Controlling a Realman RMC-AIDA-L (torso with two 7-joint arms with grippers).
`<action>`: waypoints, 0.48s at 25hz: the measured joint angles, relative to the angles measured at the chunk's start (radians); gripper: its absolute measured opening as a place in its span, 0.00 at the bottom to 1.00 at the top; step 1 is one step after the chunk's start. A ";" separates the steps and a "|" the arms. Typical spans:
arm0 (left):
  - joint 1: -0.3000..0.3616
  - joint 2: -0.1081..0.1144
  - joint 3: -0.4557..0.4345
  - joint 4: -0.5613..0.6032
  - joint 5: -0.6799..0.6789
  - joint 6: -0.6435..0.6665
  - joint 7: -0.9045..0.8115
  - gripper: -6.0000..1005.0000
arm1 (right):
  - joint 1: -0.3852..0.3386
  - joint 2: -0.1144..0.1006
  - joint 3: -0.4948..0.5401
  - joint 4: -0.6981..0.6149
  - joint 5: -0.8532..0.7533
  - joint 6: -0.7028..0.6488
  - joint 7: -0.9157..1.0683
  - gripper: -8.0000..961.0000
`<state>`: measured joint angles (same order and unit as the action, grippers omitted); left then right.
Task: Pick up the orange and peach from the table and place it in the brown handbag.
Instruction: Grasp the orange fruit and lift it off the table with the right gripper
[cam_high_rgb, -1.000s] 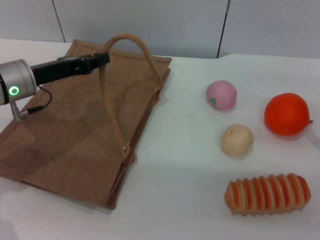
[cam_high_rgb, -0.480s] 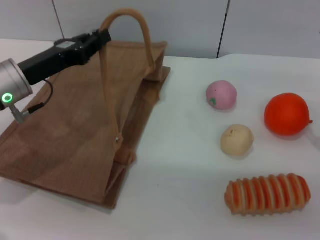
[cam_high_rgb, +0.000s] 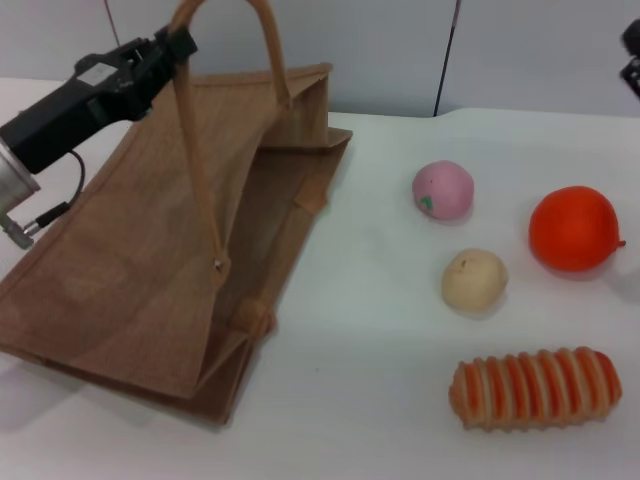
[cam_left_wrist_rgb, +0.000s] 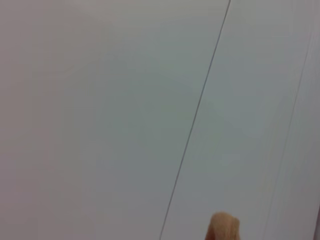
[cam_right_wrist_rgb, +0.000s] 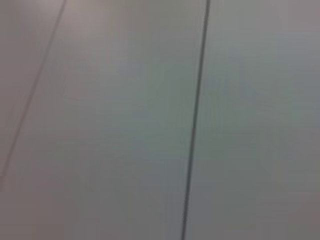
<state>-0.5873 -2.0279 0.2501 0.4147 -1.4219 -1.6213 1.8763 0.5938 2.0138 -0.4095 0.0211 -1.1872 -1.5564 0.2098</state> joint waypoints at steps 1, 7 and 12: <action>0.002 0.000 -0.010 0.000 0.000 -0.011 0.004 0.13 | 0.001 0.000 0.000 -0.004 -0.012 0.006 0.010 0.89; 0.012 0.002 -0.072 -0.001 -0.001 -0.077 0.026 0.13 | 0.003 -0.001 0.000 -0.083 -0.120 0.066 0.141 0.89; 0.022 0.003 -0.107 0.005 -0.002 -0.124 0.033 0.13 | 0.005 -0.001 0.000 -0.126 -0.193 0.084 0.198 0.89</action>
<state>-0.5651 -2.0244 0.1434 0.4195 -1.4235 -1.7455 1.9090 0.5991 2.0125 -0.4098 -0.1045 -1.3805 -1.4720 0.4073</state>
